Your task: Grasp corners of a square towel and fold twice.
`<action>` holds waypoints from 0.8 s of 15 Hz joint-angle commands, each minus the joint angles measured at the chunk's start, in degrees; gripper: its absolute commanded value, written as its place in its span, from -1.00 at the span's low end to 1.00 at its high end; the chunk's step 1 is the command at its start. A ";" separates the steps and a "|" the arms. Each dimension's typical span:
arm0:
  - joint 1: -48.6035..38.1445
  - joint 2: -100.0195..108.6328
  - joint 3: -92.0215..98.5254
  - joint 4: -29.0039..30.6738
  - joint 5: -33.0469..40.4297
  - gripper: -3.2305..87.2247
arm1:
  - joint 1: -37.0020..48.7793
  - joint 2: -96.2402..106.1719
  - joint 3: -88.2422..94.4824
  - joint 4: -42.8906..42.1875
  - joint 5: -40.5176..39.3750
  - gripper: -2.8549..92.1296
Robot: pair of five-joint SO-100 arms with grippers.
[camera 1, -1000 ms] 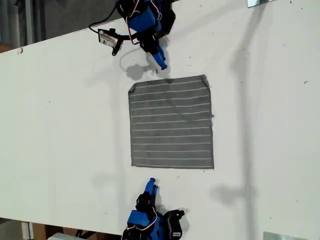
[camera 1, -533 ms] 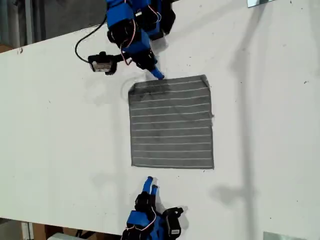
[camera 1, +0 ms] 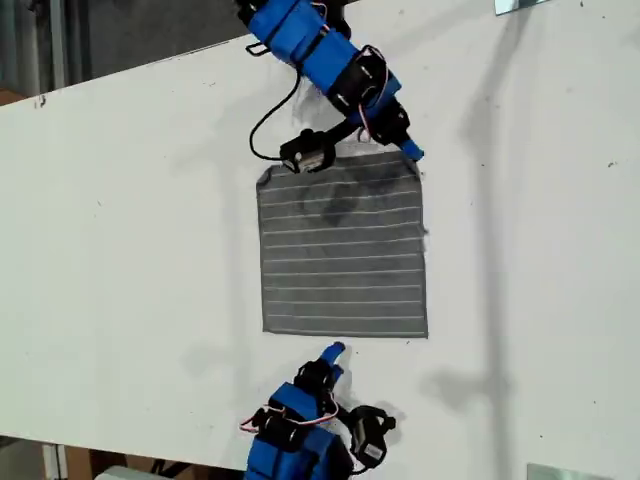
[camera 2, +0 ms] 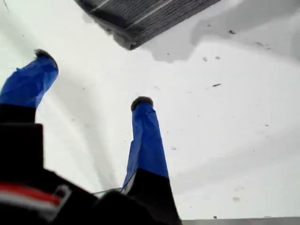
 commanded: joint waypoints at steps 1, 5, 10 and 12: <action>4.48 -7.73 -5.45 -4.66 -2.81 -0.48 | -2.72 -7.56 -7.38 -5.19 0.97 -0.19; 7.47 -13.36 -8.00 -5.10 -4.31 -0.49 | 2.46 -16.08 -11.16 -8.44 -6.06 -0.18; 8.17 -14.41 -8.00 -6.24 -3.78 -0.50 | 7.38 -15.21 -9.76 -3.78 -9.76 -0.16; 8.26 -14.41 -8.00 -6.42 -3.52 -0.50 | 8.09 -13.89 -6.94 -3.87 -9.76 -0.17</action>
